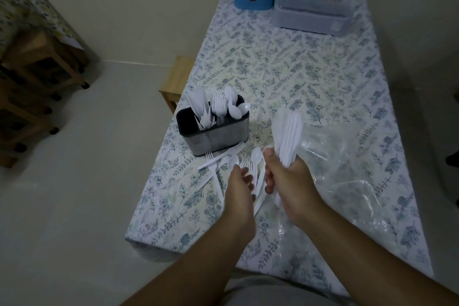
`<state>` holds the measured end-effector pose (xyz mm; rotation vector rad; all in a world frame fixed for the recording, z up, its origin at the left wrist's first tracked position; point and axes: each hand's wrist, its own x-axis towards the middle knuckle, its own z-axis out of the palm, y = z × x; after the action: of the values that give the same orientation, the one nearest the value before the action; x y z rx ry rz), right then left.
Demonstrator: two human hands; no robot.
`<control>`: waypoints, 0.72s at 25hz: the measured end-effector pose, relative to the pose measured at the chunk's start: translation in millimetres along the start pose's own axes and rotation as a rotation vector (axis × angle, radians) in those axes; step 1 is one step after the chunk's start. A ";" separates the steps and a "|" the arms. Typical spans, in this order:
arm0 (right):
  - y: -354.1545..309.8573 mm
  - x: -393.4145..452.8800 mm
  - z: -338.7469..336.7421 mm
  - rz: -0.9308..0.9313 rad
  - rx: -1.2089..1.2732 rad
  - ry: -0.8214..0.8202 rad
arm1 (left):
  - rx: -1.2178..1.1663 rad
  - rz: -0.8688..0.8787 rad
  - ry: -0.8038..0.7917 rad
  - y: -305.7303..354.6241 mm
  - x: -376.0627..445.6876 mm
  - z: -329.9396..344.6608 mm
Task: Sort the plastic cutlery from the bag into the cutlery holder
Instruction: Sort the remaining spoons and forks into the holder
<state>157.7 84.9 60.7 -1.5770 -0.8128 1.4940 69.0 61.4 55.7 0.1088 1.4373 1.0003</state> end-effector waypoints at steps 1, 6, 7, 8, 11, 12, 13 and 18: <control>-0.5 1.2 -2.2 -0.009 -0.069 -0.023 | 0.154 0.126 0.024 6.0 0.4 -10.0; 14.7 -4.1 5.0 0.094 -0.255 -0.089 | 0.644 0.453 -0.158 11.8 -14.4 -28.3; 17.4 -3.6 7.2 0.103 -0.263 -0.093 | 0.668 0.491 -0.162 7.3 -16.3 -28.1; 20.0 -2.6 9.3 0.096 -0.263 -0.102 | 0.667 0.524 -0.168 3.6 -17.3 -27.8; 22.7 -0.3 18.0 0.030 -0.249 -0.124 | 0.751 0.647 -0.109 4.3 -12.4 -28.2; 21.6 0.1 22.0 0.021 -0.232 -0.132 | 0.789 0.667 -0.079 7.5 -10.3 -28.7; 19.7 0.1 26.7 0.017 -0.208 -0.145 | 0.809 0.678 -0.057 11.3 -7.6 -29.9; 6.0 1.5 48.5 -0.089 -0.192 -0.189 | 0.846 0.801 0.032 32.6 -9.1 -43.0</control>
<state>109.3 89.1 55.5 -1.5296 -1.1497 1.5538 17.9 54.5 74.0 1.3716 1.8036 0.9289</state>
